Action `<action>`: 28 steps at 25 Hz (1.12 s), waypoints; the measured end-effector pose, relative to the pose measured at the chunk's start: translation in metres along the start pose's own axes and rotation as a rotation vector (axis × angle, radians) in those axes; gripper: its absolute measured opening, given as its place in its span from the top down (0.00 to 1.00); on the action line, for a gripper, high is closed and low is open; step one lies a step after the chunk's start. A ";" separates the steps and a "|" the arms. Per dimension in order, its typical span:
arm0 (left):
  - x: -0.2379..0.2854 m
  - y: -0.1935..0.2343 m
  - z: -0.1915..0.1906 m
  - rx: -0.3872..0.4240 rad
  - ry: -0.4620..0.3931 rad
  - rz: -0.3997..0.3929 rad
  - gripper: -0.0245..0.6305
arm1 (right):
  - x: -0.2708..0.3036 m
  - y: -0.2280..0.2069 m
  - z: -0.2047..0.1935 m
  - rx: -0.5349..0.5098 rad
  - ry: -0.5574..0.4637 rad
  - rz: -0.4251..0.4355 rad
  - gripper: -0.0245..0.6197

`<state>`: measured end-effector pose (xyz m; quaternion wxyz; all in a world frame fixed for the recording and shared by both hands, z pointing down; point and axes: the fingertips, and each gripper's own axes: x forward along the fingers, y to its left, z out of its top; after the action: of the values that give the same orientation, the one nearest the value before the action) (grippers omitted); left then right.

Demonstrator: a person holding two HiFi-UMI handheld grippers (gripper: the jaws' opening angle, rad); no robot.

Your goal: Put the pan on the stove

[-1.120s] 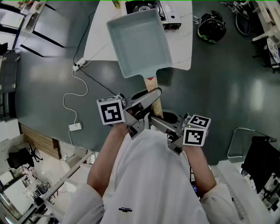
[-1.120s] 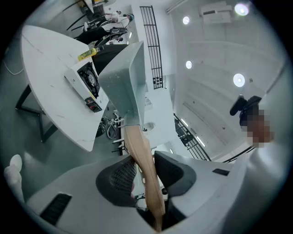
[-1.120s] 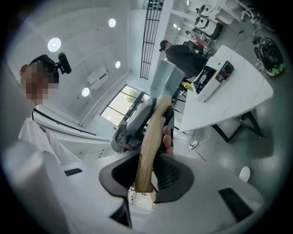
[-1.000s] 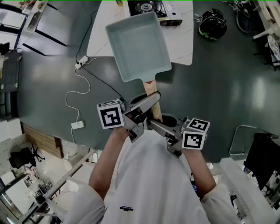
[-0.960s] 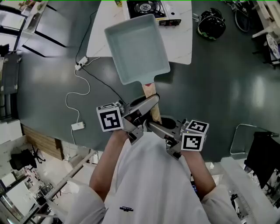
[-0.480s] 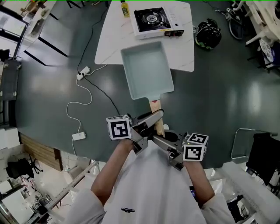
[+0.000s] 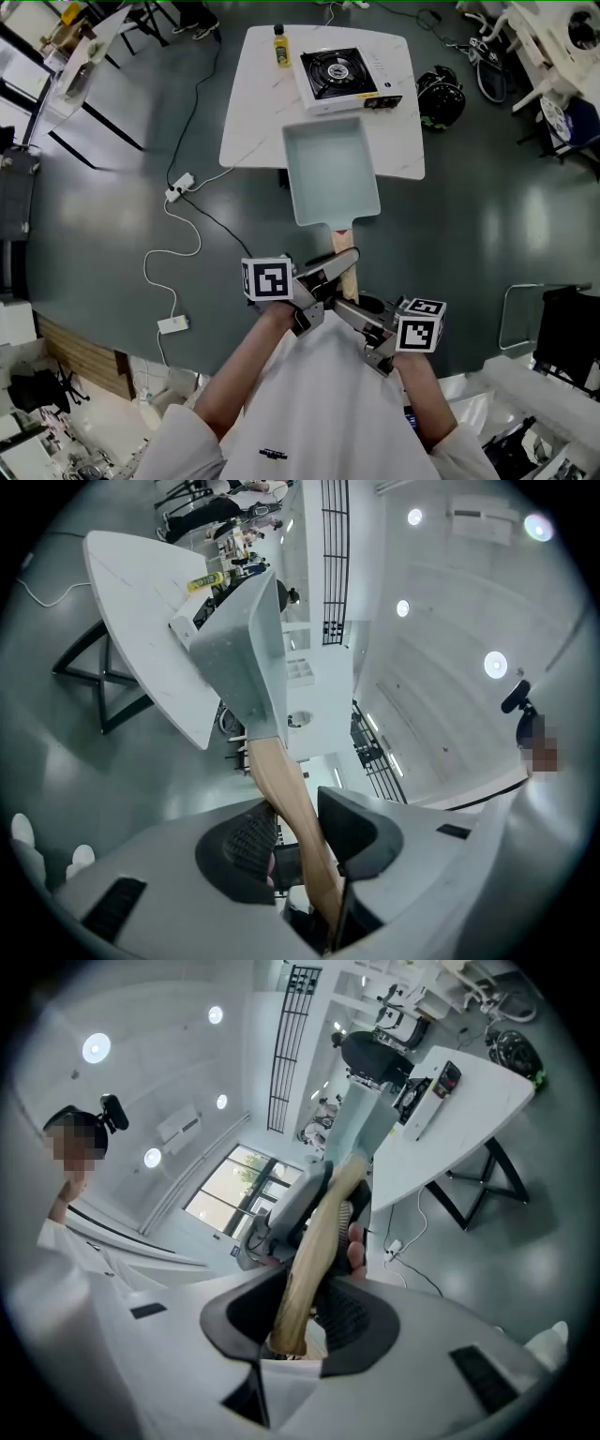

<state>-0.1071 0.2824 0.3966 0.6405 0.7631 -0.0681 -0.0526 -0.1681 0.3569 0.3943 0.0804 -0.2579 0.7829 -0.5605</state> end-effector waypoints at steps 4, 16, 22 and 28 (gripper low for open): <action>-0.013 0.007 0.015 0.012 0.031 0.007 0.75 | 0.022 -0.002 0.005 0.001 -0.019 -0.010 0.80; 0.038 0.025 0.102 -0.032 -0.009 0.017 0.75 | 0.036 -0.037 0.098 0.015 0.025 0.052 0.80; 0.096 0.039 0.175 -0.014 -0.059 0.046 0.75 | 0.032 -0.070 0.185 -0.008 0.089 0.077 0.79; 0.149 0.052 0.246 0.004 -0.109 0.089 0.75 | 0.032 -0.103 0.270 -0.029 0.127 0.120 0.80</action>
<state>-0.0034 0.0094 0.4062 0.6362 0.7565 -0.1369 -0.0655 -0.0505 0.0907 0.3971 0.0605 -0.1756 0.8086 -0.5583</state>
